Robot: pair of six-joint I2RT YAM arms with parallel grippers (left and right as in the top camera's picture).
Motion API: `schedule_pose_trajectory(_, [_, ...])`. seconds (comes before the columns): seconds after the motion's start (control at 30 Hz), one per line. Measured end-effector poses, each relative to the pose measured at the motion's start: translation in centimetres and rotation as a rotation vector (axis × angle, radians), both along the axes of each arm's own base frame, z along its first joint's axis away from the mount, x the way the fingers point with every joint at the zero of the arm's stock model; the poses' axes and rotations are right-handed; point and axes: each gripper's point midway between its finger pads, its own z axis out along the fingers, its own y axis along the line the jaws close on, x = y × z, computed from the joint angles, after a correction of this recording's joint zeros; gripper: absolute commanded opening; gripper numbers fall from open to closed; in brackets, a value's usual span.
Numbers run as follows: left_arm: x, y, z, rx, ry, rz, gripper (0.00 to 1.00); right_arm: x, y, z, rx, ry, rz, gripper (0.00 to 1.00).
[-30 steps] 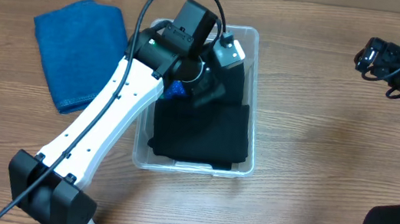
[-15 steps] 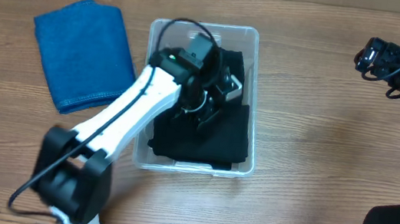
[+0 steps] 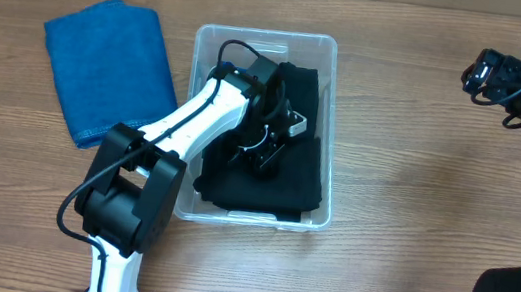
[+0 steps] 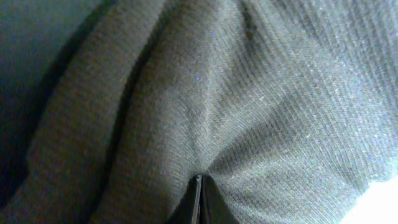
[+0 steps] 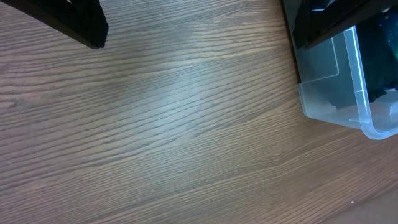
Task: Pack container
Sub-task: 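Place the black cloth into the bin's front and press flat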
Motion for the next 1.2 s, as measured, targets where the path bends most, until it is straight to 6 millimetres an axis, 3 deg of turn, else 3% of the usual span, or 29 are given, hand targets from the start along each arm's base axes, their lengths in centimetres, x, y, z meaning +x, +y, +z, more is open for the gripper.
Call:
schedule_pose_trajectory(0.13, [1.3,0.9,2.3,0.031,-0.020,0.029,0.13,0.0,0.0,0.0,0.000,0.000,0.000,1.00])
schedule_pose_trajectory(0.17, [2.3,1.2,3.7,0.027,-0.053,0.047,0.29,0.0,0.0,0.0,0.000,0.000,0.000,1.00])
schedule_pose_trajectory(0.2, [3.1,1.5,4.8,0.020,-0.089,0.058,0.59,0.0,0.0,0.0,0.000,0.000,0.000,1.00])
schedule_pose_trajectory(0.23, [4.2,1.9,6.7,0.009,-0.143,0.075,1.00,0.0,0.0,0.0,0.000,0.000,0.000,1.00])
schedule_pose_trajectory(0.37, [7.8,5.2,16.1,-0.014,-0.435,0.175,1.00,0.0,0.0,0.0,0.001,0.000,0.000,1.00])
schedule_pose_trajectory(0.43, [8.7,8.3,20.1,0.009,-0.548,0.274,1.00,0.0,0.0,0.0,0.000,0.000,0.000,1.00])
schedule_pose_trajectory(0.47, [9.0,10.2,21.6,0.025,-0.586,0.335,1.00,0.0,0.0,0.0,0.000,0.000,0.000,1.00])
schedule_pose_trajectory(0.57, [9.8,15.9,23.2,0.075,-0.607,0.522,1.00,0.0,0.0,0.0,0.000,0.000,0.000,1.00])
schedule_pose_trajectory(0.63, [10.7,22.4,22.7,0.115,-0.559,0.733,1.00,0.0,0.0,0.0,0.000,0.000,0.000,1.00])
schedule_pose_trajectory(0.77, [11.0,31.9,20.2,0.119,-0.437,1.024,1.00,0.0,0.0,0.0,0.000,0.000,0.000,1.00])
schedule_pose_trajectory(0.9, [10.0,39.4,16.5,0.137,-0.310,1.239,1.00,0.0,0.0,0.0,0.000,0.000,0.000,1.00])
schedule_pose_trajectory(1.0, [9.7,42.3,13.1,0.137,-0.215,1.297,1.00,0.0,0.0,0.0,0.000,0.000,0.000,1.00])
schedule_pose_trajectory(1.2, [10.2,43.3,5.1,0.073,-0.031,1.271,1.00,0.0,0.0,0.0,0.000,0.000,0.000,1.00])
